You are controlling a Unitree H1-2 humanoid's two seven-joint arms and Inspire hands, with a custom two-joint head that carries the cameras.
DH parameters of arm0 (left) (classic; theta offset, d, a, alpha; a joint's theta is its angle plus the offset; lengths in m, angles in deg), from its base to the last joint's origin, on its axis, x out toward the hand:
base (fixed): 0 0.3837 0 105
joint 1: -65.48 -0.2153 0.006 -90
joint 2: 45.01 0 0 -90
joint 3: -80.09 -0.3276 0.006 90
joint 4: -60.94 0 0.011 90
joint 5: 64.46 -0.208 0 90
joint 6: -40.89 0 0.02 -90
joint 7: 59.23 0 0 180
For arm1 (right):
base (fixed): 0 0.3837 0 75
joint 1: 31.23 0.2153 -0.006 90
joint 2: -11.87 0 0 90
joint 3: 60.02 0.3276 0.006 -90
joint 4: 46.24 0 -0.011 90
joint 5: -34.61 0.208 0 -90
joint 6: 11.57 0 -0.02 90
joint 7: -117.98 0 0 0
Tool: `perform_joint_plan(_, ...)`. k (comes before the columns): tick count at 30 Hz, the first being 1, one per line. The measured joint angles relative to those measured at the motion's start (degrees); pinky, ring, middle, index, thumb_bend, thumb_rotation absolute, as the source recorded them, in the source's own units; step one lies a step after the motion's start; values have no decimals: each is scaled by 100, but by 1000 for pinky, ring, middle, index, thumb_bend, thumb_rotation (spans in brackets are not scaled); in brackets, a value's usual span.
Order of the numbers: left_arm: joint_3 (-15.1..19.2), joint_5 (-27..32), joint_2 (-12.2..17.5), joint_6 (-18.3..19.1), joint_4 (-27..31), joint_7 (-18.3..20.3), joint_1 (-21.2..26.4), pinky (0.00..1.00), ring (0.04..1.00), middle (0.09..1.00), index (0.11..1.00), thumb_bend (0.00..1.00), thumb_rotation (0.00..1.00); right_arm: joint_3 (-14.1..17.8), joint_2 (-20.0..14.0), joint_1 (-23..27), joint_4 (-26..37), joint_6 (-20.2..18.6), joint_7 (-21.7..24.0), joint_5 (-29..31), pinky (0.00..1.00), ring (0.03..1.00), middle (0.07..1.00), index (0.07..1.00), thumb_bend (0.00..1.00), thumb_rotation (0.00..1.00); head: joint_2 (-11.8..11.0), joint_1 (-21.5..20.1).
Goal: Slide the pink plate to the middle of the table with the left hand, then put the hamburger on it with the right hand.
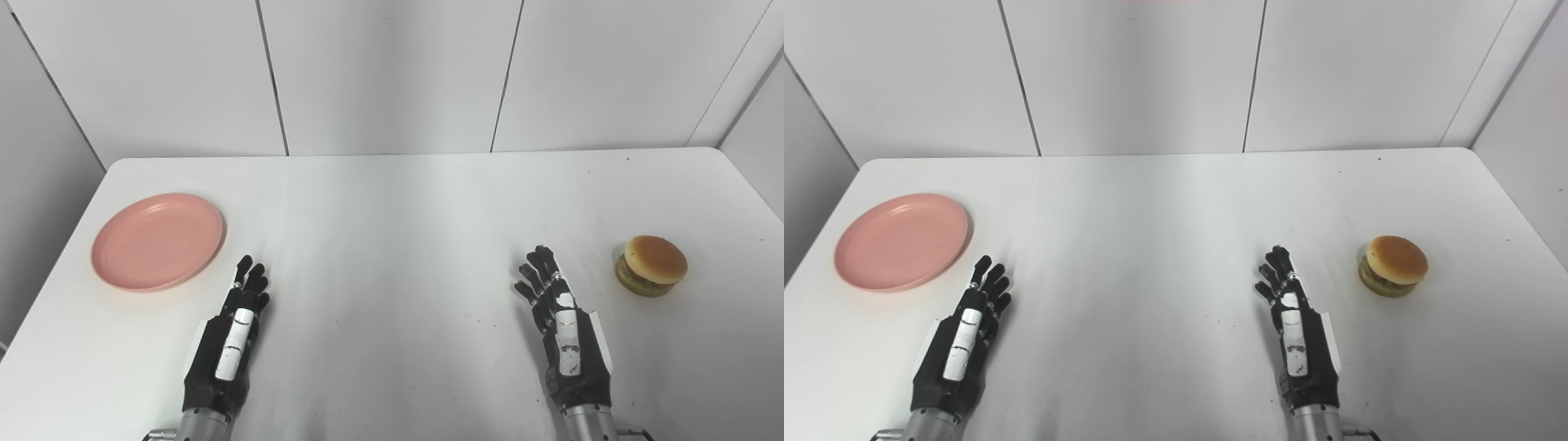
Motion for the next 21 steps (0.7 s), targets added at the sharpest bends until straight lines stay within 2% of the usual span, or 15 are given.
perform_joint_plan(7,-11,-7,-8,-22,-10,-1,0,1000,998,992,1000,726,826,23,-4,3,-14,22,2,86,904,917,935,928,809,1000,-70,141)
perform_joint_plan(11,-38,-37,-39,-179,-106,-22,-3,1000,1000,992,1000,728,838,68,-20,8,-31,21,65,327,939,940,956,954,799,1000,-193,412)
perform_joint_plan(15,-105,-177,-138,-422,-276,-114,-1,1000,1000,1000,1000,736,836,119,-43,29,-86,22,173,478,957,948,970,982,790,1000,-395,1000)
perform_joint_plan(21,-249,-424,-252,-630,-438,-158,47,995,995,991,1000,701,828,247,-88,73,-179,22,264,589,961,950,972,999,753,1000,-483,1195)
